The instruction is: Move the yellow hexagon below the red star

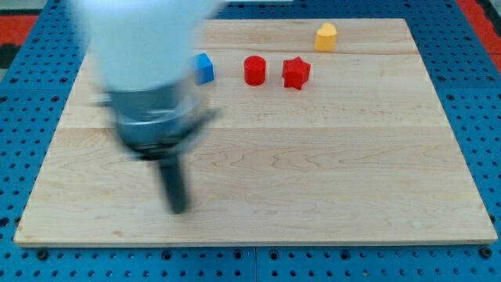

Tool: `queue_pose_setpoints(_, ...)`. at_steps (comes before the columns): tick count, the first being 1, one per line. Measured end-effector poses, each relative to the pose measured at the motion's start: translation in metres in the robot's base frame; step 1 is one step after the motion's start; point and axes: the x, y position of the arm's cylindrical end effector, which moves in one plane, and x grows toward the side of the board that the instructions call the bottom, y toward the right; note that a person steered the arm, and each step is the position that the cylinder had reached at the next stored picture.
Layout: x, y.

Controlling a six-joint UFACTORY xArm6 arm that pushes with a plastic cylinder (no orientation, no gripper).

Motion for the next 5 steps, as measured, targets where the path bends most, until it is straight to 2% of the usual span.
queue_pose_setpoints(1,-0.053,-0.077)
queue_pose_setpoints(2,-0.112,-0.098)
queue_pose_setpoints(3,-0.141,-0.074)
queue_pose_setpoints(4,-0.154,0.000)
queue_pose_setpoints(5,-0.161,0.009)
